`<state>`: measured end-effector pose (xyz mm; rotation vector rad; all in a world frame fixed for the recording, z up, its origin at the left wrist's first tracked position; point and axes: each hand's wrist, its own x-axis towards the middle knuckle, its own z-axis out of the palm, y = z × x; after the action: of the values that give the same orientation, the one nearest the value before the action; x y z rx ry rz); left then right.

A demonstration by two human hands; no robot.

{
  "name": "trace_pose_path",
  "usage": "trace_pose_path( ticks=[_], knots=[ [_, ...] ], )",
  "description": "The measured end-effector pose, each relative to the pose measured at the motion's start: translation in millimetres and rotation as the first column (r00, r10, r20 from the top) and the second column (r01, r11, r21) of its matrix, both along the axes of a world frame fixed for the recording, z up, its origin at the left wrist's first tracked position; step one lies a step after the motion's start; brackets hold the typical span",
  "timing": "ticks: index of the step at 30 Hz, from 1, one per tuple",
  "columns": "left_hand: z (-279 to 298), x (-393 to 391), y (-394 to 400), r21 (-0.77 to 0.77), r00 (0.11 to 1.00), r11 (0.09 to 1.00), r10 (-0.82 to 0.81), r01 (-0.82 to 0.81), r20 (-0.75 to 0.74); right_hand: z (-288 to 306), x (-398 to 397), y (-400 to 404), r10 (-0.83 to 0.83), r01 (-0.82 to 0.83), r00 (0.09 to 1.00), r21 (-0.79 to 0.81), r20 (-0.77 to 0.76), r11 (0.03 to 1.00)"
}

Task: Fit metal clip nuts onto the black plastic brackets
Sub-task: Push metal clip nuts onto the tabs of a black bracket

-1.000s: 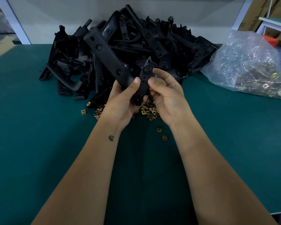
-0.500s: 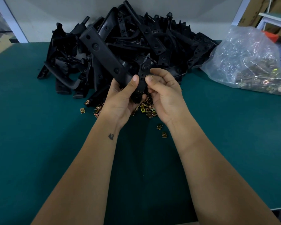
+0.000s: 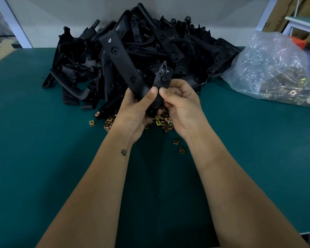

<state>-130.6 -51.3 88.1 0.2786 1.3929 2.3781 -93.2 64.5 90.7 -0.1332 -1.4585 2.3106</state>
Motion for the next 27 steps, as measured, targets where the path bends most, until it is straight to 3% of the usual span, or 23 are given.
trace_pose_path(
  ticks=[6,18,22,25,27],
  knots=[
    [2,2,3,-0.002,1.0,1.0,0.018,-0.018,0.02,-1,-1,-1,-0.036,0.036,0.999,-0.003,0.023,0.999],
    [0,0,4,0.046,0.998,0.999,0.006,-0.008,0.063,2,0,3,-0.145,0.141,0.989,0.18,0.012,0.973],
    [-1,-1,7,0.095,0.996,0.994,0.049,-0.056,0.076,3,2,14,-0.369,0.311,0.929,0.493,0.021,0.812],
    [-2,-4,5,0.127,0.987,0.985,0.098,-0.114,0.129,2,4,25,-0.598,0.441,0.801,0.644,0.032,0.625],
    [-2,-7,2,0.147,0.982,0.981,0.102,-0.126,0.157,0,7,35,-0.68,0.35,0.726,0.798,0.099,0.49]
  ],
)
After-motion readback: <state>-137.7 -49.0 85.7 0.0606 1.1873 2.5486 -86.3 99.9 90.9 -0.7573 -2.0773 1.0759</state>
